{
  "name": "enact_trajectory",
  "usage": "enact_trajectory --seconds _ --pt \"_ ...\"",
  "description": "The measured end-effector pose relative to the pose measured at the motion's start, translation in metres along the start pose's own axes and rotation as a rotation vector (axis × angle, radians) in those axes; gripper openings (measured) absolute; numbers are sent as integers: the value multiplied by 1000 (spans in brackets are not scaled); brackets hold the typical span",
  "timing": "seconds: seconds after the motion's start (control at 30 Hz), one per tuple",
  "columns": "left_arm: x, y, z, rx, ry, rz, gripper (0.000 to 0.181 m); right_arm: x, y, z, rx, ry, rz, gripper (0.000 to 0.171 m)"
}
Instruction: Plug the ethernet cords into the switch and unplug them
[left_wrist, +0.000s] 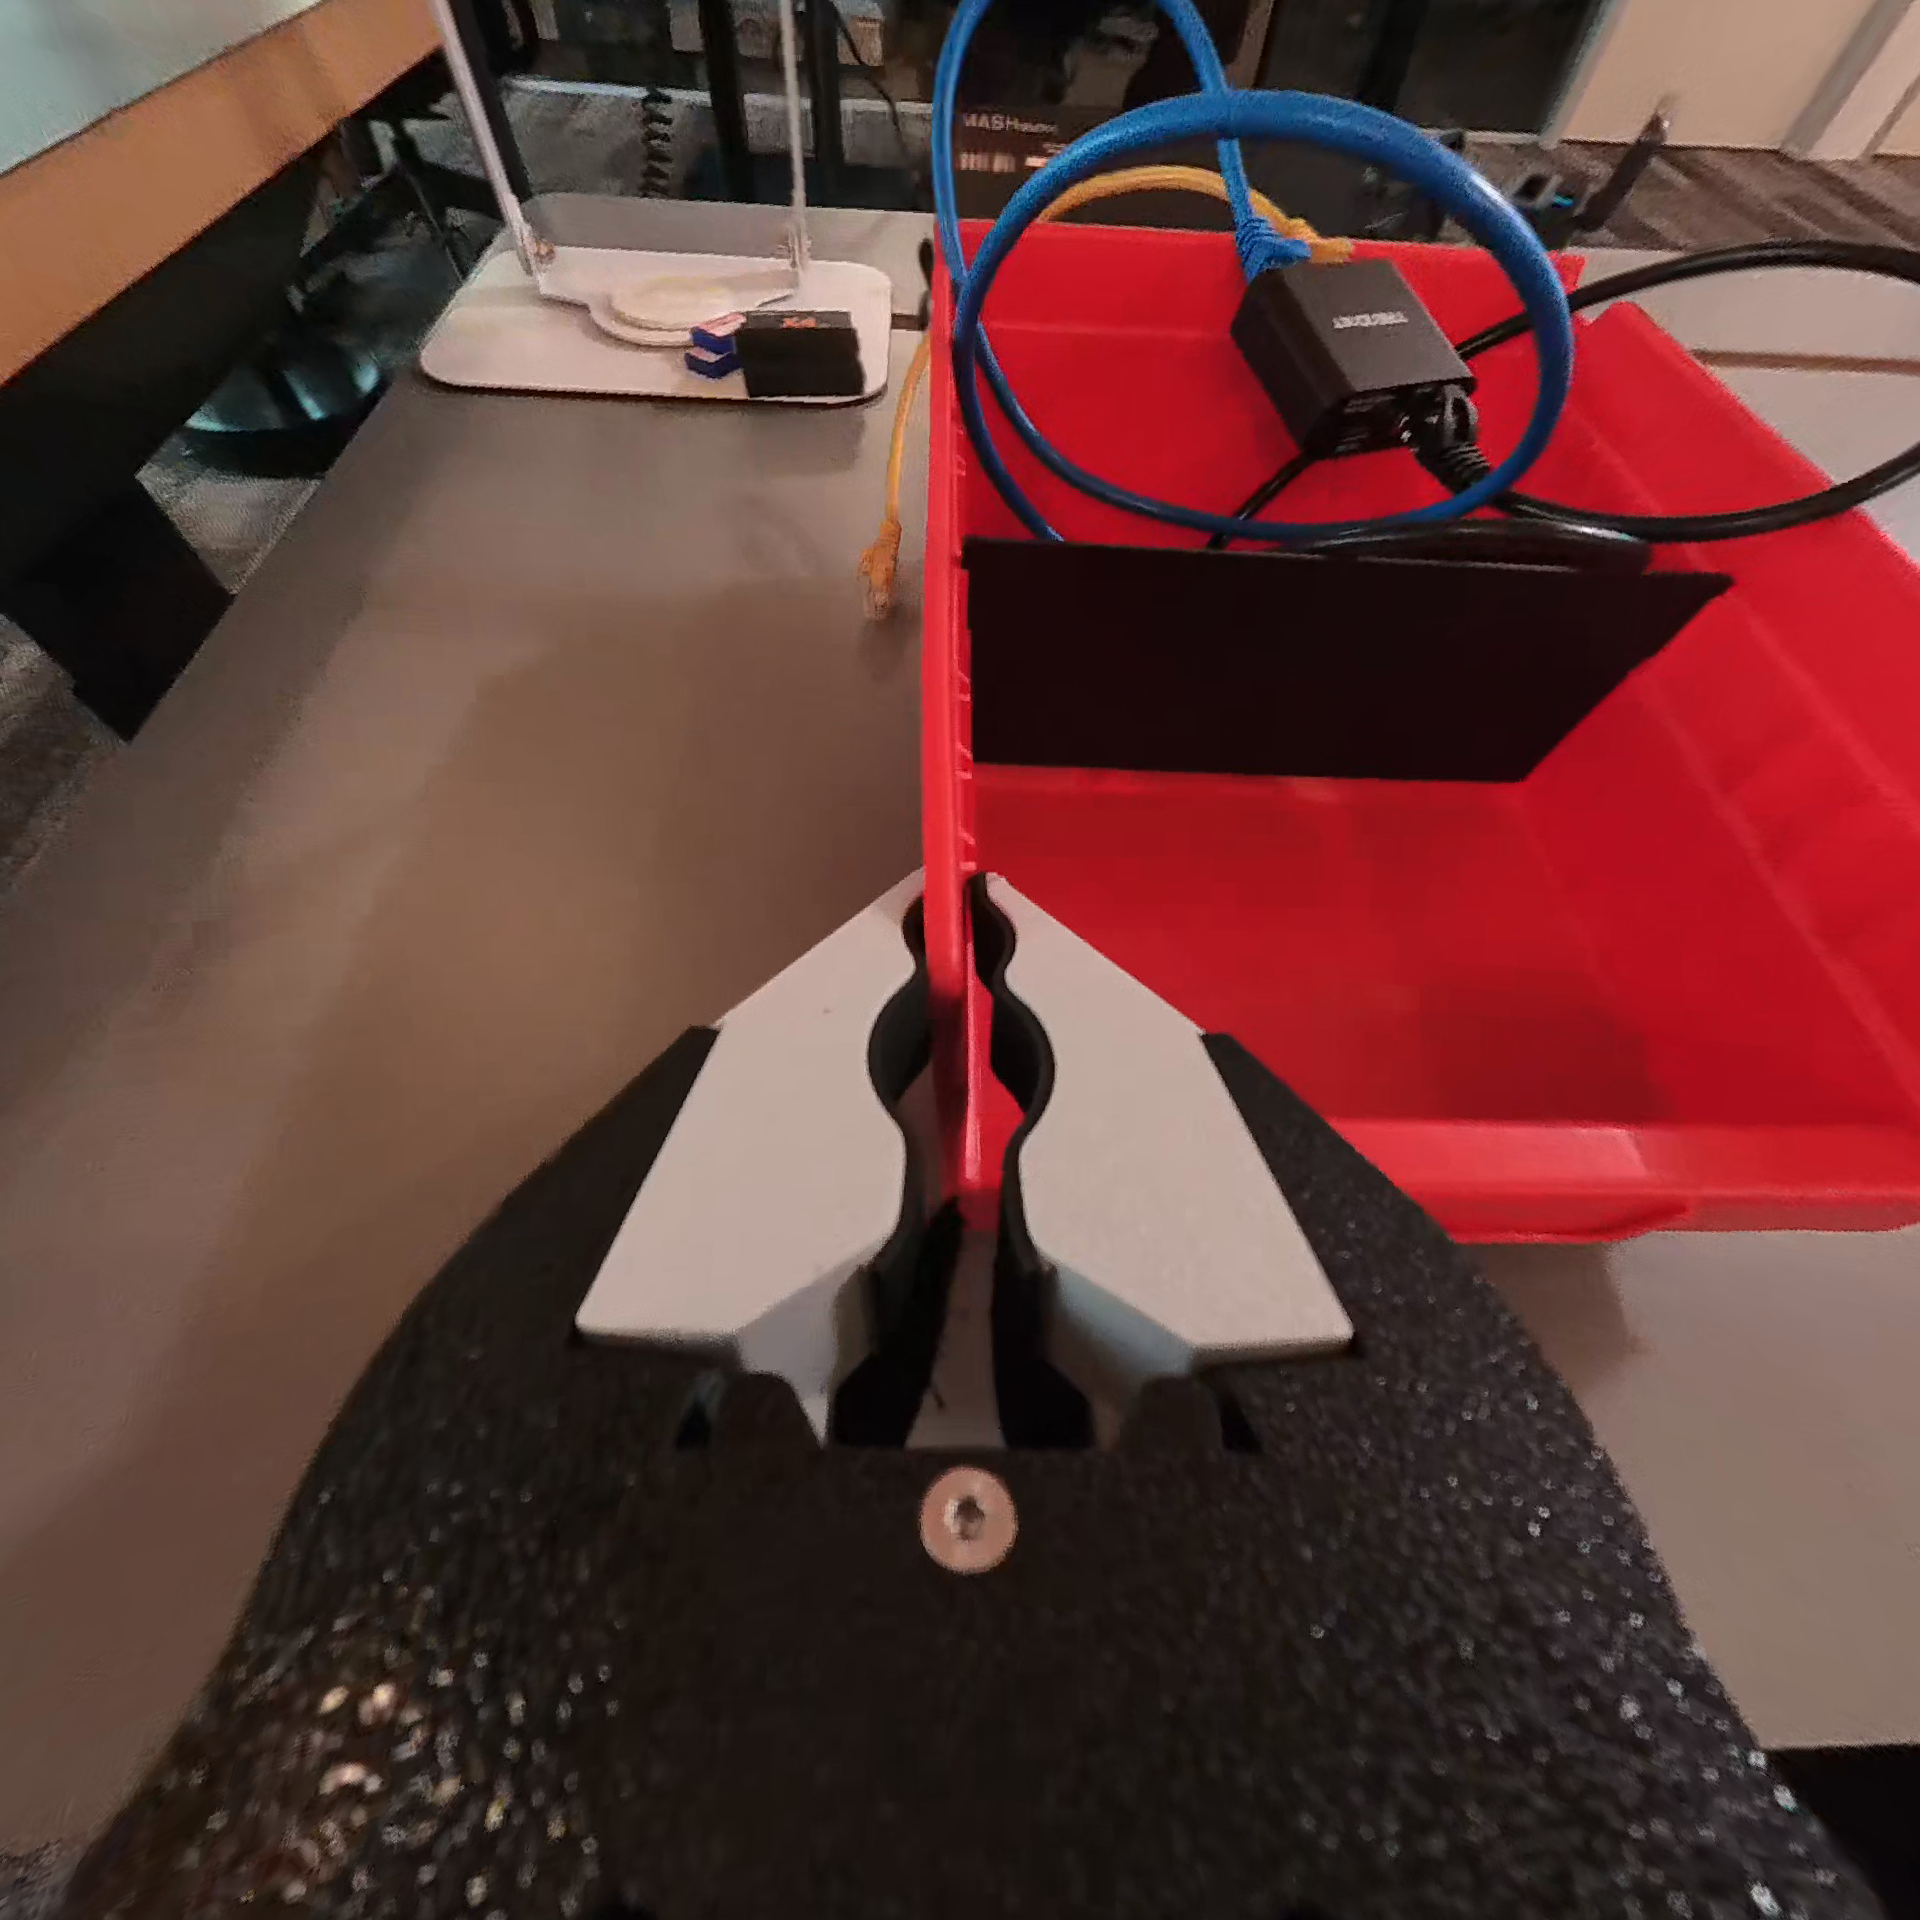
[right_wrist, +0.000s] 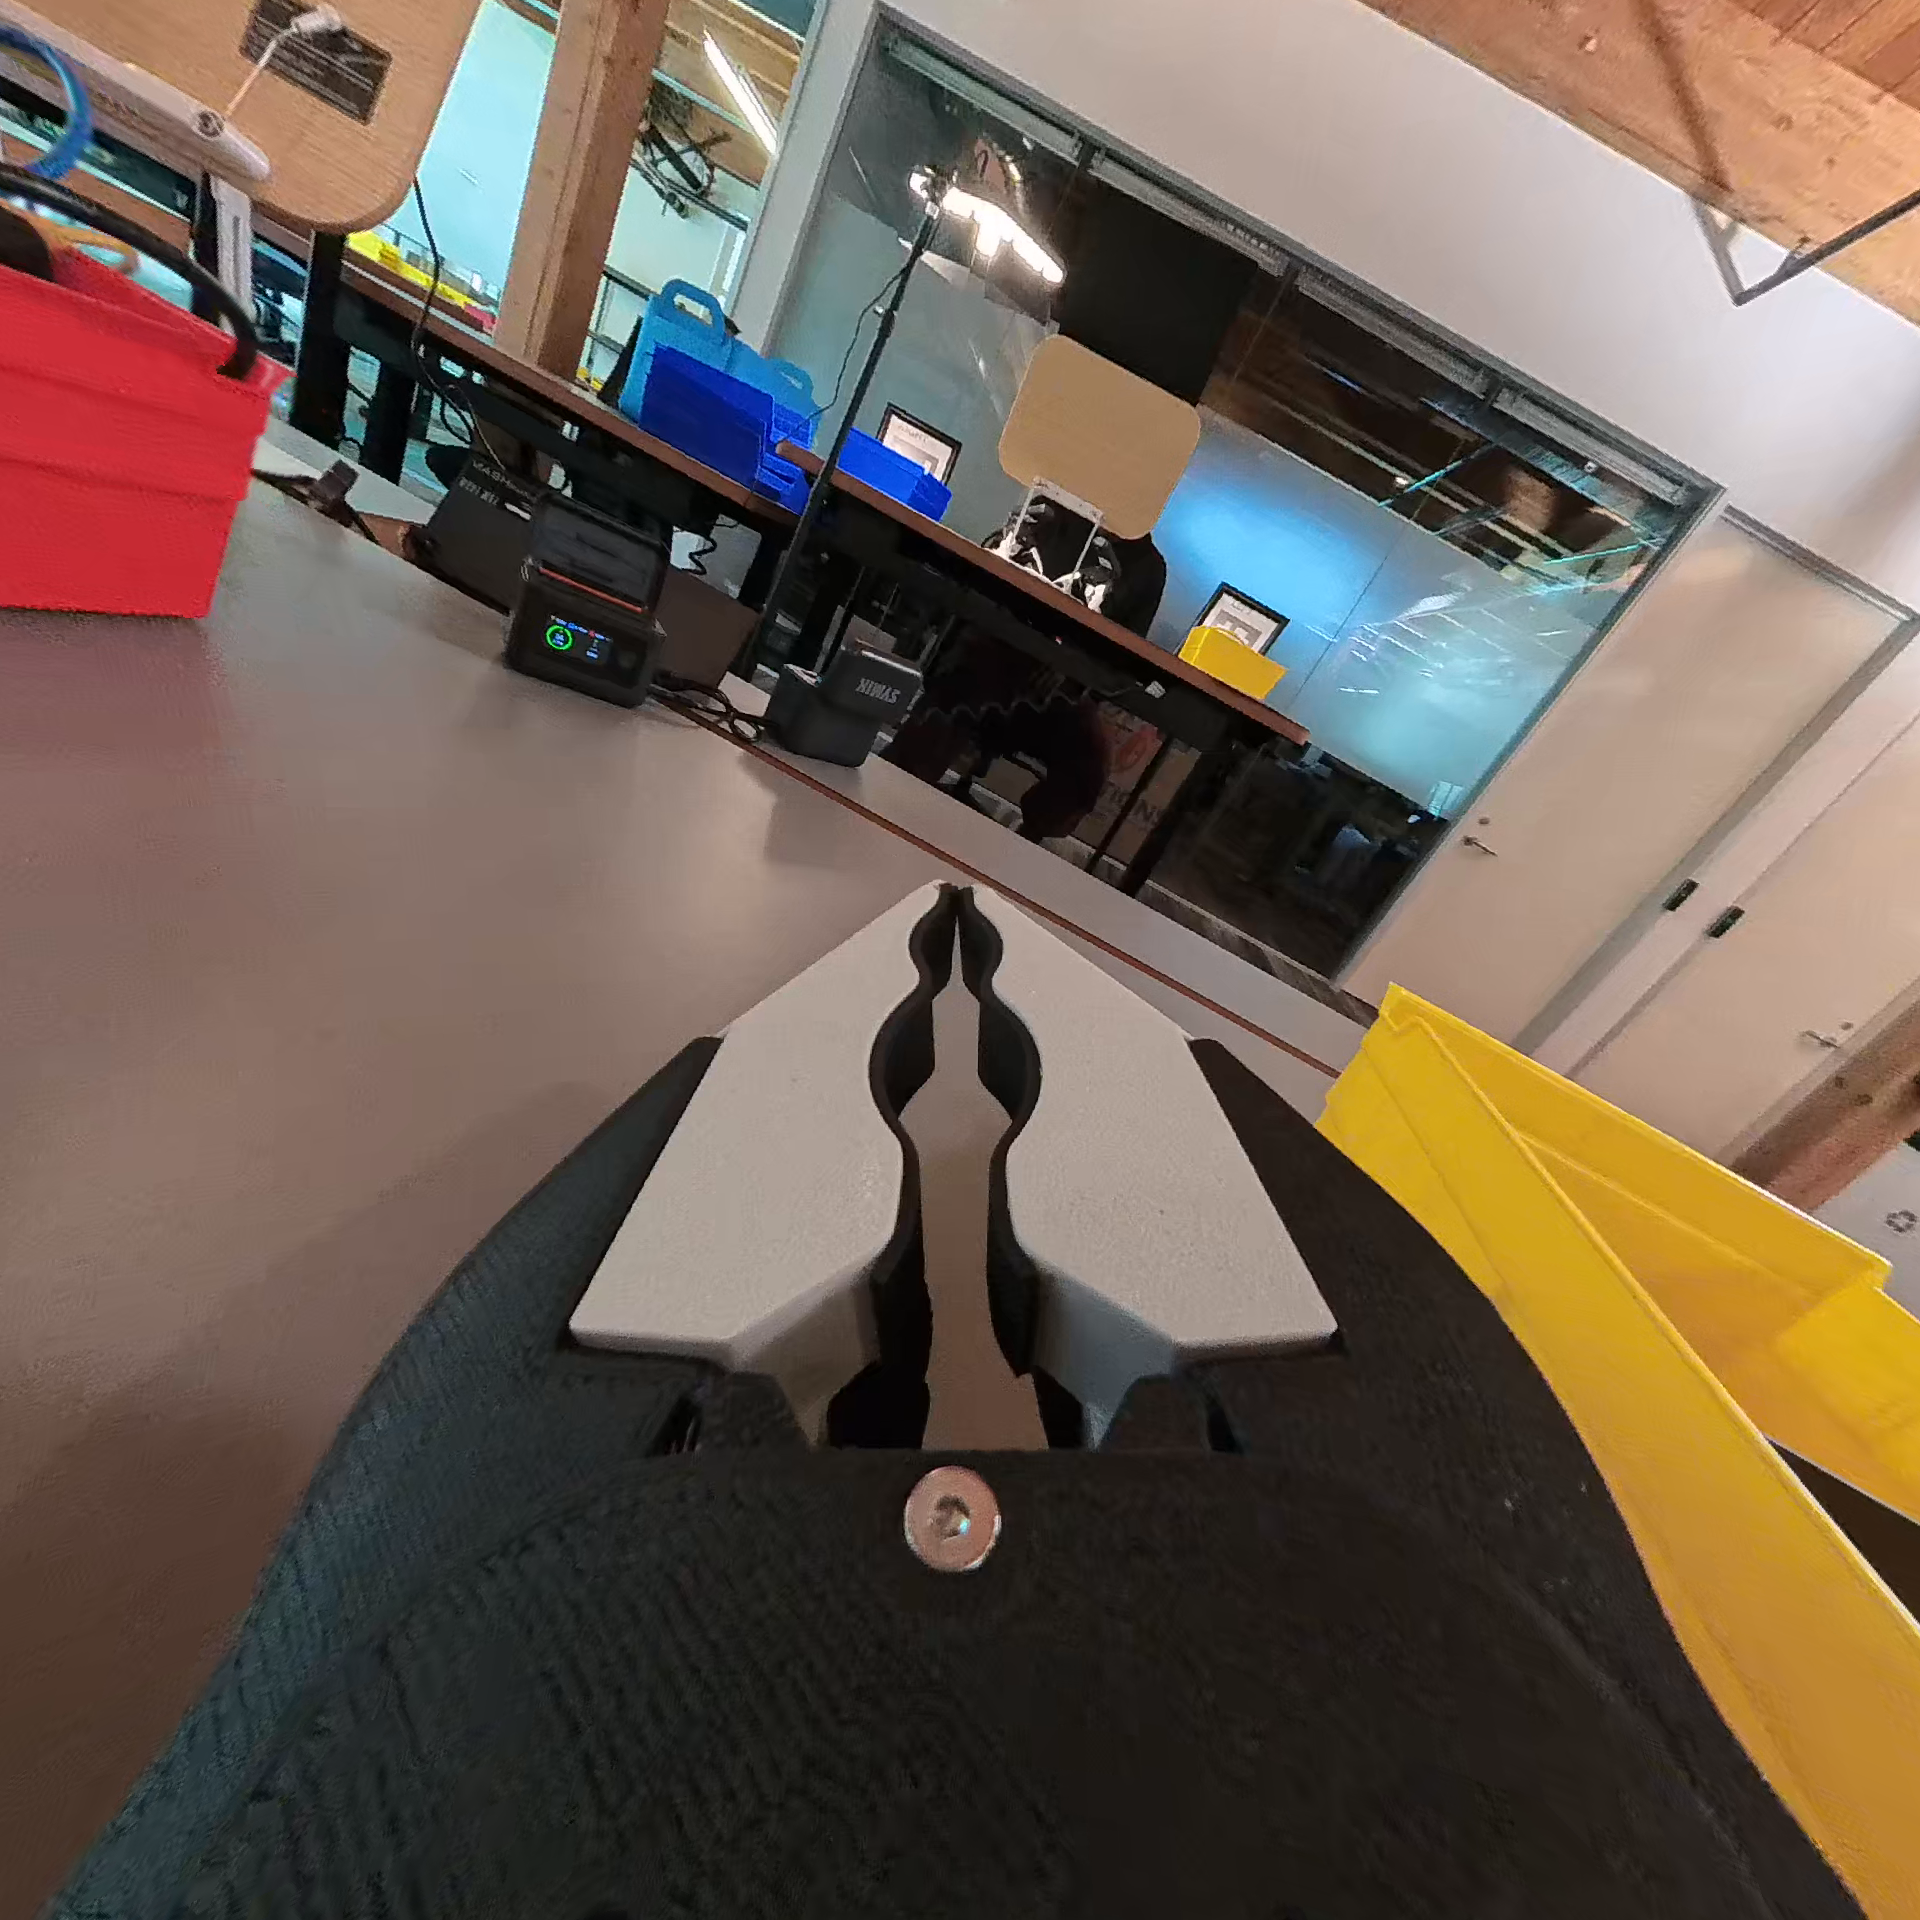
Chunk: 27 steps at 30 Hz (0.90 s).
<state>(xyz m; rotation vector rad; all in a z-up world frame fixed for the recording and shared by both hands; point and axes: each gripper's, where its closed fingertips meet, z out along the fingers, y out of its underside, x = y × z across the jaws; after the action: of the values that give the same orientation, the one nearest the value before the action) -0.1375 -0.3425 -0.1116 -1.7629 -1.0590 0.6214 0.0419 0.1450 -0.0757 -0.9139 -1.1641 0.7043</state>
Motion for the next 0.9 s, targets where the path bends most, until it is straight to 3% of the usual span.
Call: enact_trajectory --seconds 0.03,0.13,0.27,0.33,0.37,0.43,0.53,0.67,0.73,0.83,0.9 --pt "-1 0 0 3 4 -20 2 0 0 0 0 0 -2 0" --pt "-1 0 1 20 30 -102 2 -2 0 0 0 -7 -12 0" --pt "-1 0 1 29 86 -217 20 -4 0 0 -1 -14 -22 0" --pt "-12 -2 -1 41 39 -275 29 -5 0 0 -1 -16 -27 0" --pt "-21 -5 -4 56 -12 -298 48 -5 0 0 -2 -15 -27 0" --pt "-35 -26 -15 147 -87 -321 66 -1 0 1 -5 5 -19 0" --pt "-34 -73 -40 327 -103 -295 72 4 2 2 -17 40 -11 0" --pt "13 -117 -44 370 51 -212 69 -2 1 3 -17 17 -37 0" --pt "51 -140 -37 369 192 -165 57 -7 -1 3 -9 -11 -41 0" --pt "102 -171 -11 323 370 -157 50 -14 -3 3 2 -41 -41 0" --pt "127 -182 23 208 416 -127 59 -16 -4 2 10 -54 -46 0"
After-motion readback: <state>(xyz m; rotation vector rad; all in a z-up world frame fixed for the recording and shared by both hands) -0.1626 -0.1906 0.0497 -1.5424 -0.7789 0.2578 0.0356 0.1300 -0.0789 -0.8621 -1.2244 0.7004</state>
